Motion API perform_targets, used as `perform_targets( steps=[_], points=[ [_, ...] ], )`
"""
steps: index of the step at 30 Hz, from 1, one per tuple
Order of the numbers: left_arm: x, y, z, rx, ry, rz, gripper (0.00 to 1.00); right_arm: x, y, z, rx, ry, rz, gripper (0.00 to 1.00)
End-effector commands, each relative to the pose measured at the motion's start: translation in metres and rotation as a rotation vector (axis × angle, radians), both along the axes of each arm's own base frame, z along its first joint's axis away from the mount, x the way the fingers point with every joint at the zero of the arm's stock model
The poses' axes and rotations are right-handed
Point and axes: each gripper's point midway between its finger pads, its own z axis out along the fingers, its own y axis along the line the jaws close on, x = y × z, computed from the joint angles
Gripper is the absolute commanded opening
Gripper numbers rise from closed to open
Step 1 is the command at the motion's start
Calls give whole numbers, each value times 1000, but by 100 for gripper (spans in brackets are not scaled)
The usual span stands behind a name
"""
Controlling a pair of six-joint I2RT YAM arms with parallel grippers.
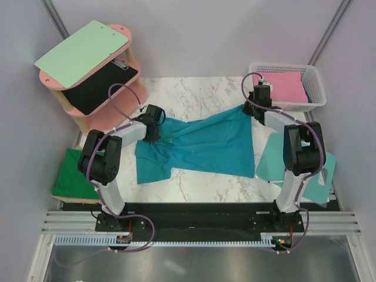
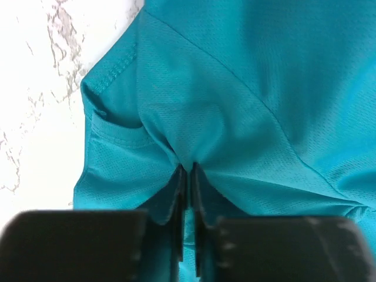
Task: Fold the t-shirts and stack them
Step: Flatten out the tshirt
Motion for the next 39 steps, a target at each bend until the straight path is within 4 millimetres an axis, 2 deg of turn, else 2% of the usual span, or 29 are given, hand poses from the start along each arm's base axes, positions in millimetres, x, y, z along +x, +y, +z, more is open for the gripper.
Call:
perform_targets(
  steps=[1, 4, 5, 6, 8, 9, 10, 13, 14, 15, 19, 25, 26, 27, 29, 31, 34, 39],
  points=[
    [3, 7, -3, 31, 4, 32, 2, 7, 4, 16, 29, -46, 11, 0],
    [4, 10, 15, 31, -36, 48, 2, 4, 6, 20, 36, -51, 20, 0],
    [6, 10, 31, 23, -74, 46, 2, 3, 6, 21, 40, -52, 24, 0],
    [6, 11, 55, 13, -121, 47, 2, 0, 6, 30, 45, -65, 25, 0],
    [8, 11, 78, 1, -168, 49, 2, -5, 12, 38, 62, -71, 49, 0],
    [8, 11, 86, -4, -185, 47, 3, -7, 11, 48, 61, -86, 51, 0],
    [7, 12, 105, -13, -219, 43, 3, -9, 12, 53, 62, -91, 52, 0],
    [6, 14, 137, -27, -281, 43, 4, -17, 11, 78, 58, -130, 58, 0],
    [4, 14, 143, -30, -293, 43, 4, -20, 9, 81, 57, -136, 58, 0],
    [3, 15, 150, -34, -307, 44, 2, -22, 9, 96, 60, -167, 58, 0],
    [-2, 16, 172, -45, -342, 30, 5, -35, 5, 107, 40, -165, 61, 0],
    [-13, 10, 164, -80, -302, 7, 14, -53, 7, 101, 44, -133, 81, 0],
    [-16, 9, 162, -87, -301, 7, 44, -55, 6, 102, 41, -137, 82, 0],
    [-20, 9, 151, -94, -278, 13, 55, -57, 5, 102, 35, -137, 78, 0],
    [-23, 9, 141, -96, -262, 16, 70, -62, 3, 95, 24, -124, 77, 0],
    [-26, 9, 121, -91, -228, 23, 75, -64, 3, 91, 21, -114, 77, 0],
    [-31, 15, 98, -64, -186, 60, 77, -63, 4, 89, 29, -110, 84, 0],
    [-39, 14, 78, -102, -175, 88, 75, -61, 5, 89, 27, -112, 87, 0]
  ],
)
